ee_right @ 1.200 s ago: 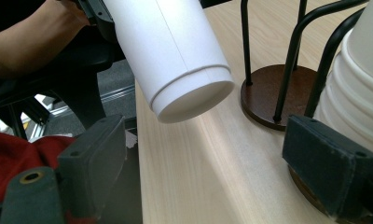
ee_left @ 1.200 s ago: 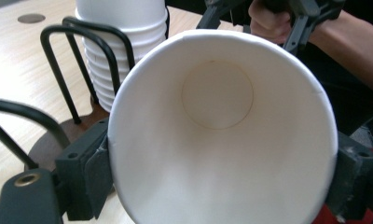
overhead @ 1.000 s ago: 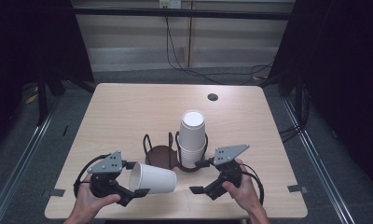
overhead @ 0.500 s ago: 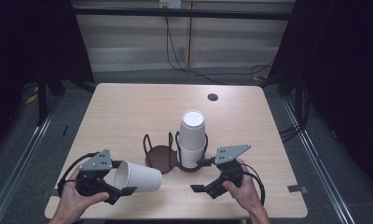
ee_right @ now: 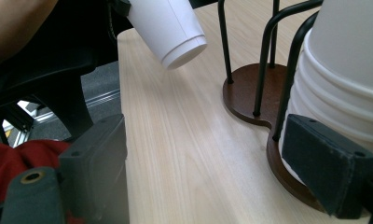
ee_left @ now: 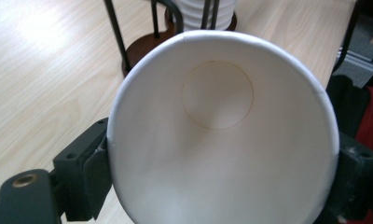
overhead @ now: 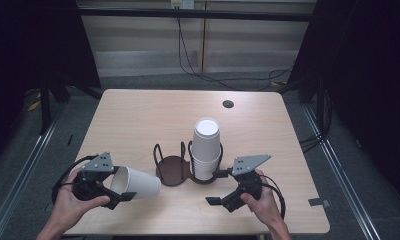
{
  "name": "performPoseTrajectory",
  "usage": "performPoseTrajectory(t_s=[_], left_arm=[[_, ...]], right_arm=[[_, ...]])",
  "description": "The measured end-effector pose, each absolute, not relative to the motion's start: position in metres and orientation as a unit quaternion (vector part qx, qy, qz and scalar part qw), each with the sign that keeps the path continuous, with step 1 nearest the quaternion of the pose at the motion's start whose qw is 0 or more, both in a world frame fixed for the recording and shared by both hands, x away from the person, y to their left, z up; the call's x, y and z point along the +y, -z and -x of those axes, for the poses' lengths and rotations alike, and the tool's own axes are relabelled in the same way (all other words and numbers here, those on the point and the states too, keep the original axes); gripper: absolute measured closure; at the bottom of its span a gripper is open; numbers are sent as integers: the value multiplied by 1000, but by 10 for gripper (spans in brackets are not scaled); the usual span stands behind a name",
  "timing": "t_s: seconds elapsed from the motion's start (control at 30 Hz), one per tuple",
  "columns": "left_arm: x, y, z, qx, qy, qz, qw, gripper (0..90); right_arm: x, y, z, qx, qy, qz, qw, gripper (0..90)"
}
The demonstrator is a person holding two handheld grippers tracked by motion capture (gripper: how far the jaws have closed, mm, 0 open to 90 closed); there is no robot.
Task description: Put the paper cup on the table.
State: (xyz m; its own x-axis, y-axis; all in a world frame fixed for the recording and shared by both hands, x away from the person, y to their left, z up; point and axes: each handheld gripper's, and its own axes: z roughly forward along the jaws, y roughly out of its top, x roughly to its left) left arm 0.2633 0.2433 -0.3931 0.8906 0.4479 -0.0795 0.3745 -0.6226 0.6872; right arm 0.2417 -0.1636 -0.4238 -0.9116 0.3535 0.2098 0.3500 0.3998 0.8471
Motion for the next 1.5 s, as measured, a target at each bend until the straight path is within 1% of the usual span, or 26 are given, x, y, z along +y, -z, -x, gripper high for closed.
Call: performPoseTrajectory(t_s=[0.33, 0.77, 0.97, 1.03, 1.1, 1.2, 1.33, 1.43, 1.5], left_arm=[[249, 389, -276, 246, -57, -908, 334, 119], [249, 377, -298, 272, -94, -911, 294, 119], [241, 377, -311, 267, -70, -924, 264, 115], [240, 373, -312, 273, -91, -921, 262, 116], [240, 370, -314, 272, -83, -923, 258, 116], [238, 370, -319, 280, -86, -930, 224, 114], [234, 371, -324, 288, -76, -930, 215, 110], [230, 371, -330, 293, -81, -933, 195, 111], [229, 372, -334, 286, -77, -936, 188, 110]], right_arm=[[-168, 422, -240, 838, -503, -213, 8, 139], [-169, 422, -238, 835, -506, -214, 11, 139], [-167, 424, -240, 838, -502, -212, 10, 139], [-167, 424, -240, 838, -502, -213, 11, 138], [-168, 423, -239, 839, -503, -210, 9, 138], [-168, 423, -239, 838, -503, -210, 13, 138], [-167, 422, -239, 839, -502, -210, 11, 138], [-167, 422, -240, 839, -502, -210, 8, 138], [-167, 422, -239, 839, -501, -211, 9, 138]])
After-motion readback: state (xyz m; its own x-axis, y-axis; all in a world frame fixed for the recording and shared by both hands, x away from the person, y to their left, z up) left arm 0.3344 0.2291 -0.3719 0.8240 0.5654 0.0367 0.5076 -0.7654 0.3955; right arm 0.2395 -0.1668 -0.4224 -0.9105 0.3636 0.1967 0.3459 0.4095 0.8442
